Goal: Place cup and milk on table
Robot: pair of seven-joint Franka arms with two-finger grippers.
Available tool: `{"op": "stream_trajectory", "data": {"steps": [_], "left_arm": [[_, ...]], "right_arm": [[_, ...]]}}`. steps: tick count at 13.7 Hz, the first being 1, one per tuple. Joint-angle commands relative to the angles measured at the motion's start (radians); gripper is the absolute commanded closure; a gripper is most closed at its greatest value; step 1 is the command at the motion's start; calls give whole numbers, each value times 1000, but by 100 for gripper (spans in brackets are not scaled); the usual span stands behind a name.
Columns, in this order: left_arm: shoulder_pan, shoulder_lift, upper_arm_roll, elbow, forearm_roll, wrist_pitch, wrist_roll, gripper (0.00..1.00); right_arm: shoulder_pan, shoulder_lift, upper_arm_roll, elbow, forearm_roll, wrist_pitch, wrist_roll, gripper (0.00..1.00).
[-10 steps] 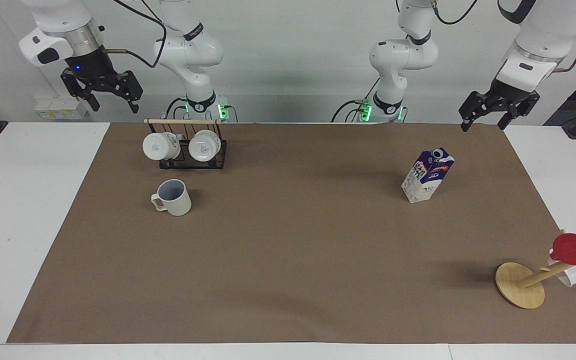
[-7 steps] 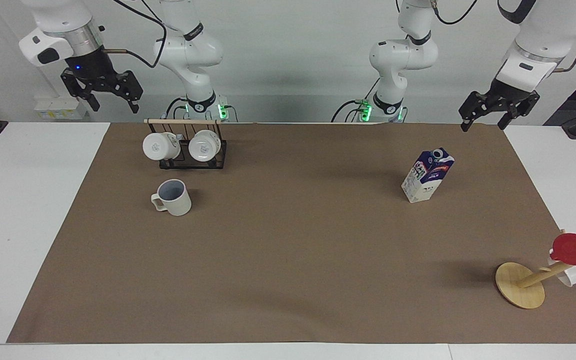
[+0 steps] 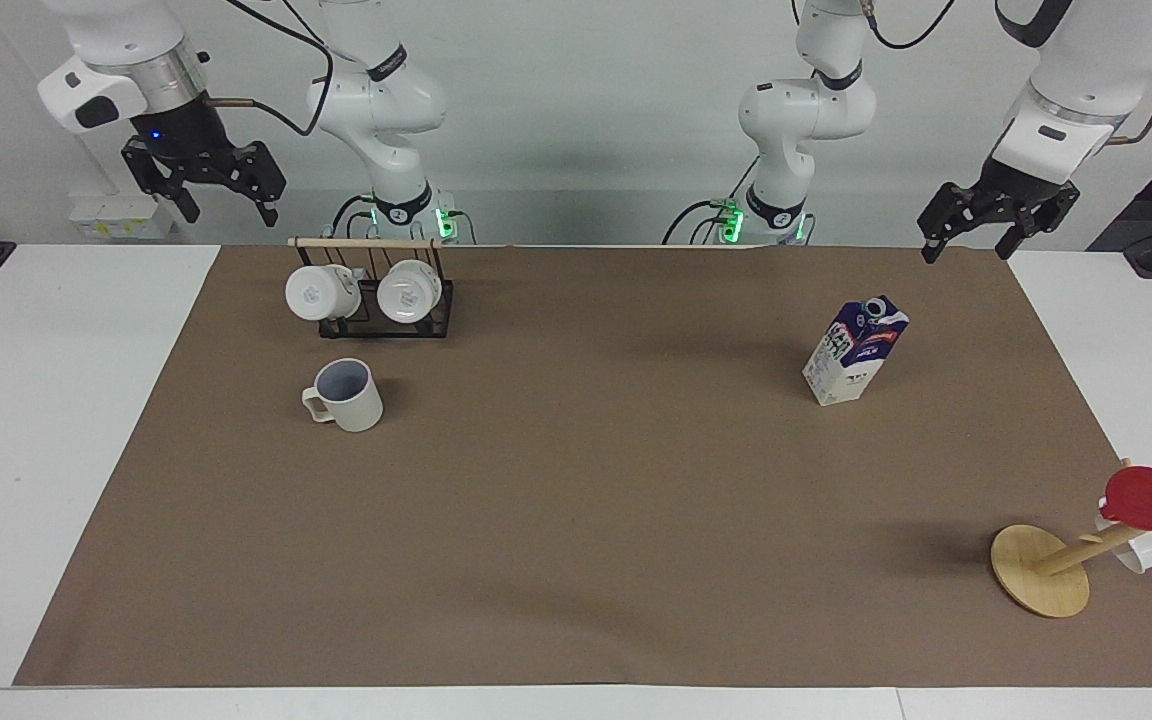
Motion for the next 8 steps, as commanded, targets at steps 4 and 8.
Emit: {"op": "stream_trajectory", "data": {"steps": [4, 8], "left_arm": [[-9, -4, 8, 5, 5, -7, 3, 0], [-9, -4, 8, 5, 5, -7, 3, 0]], "right_arm": [[-9, -19, 4, -15, 6, -4, -23, 0], [-7, -19, 6, -17, 7, 11, -12, 0]]}}
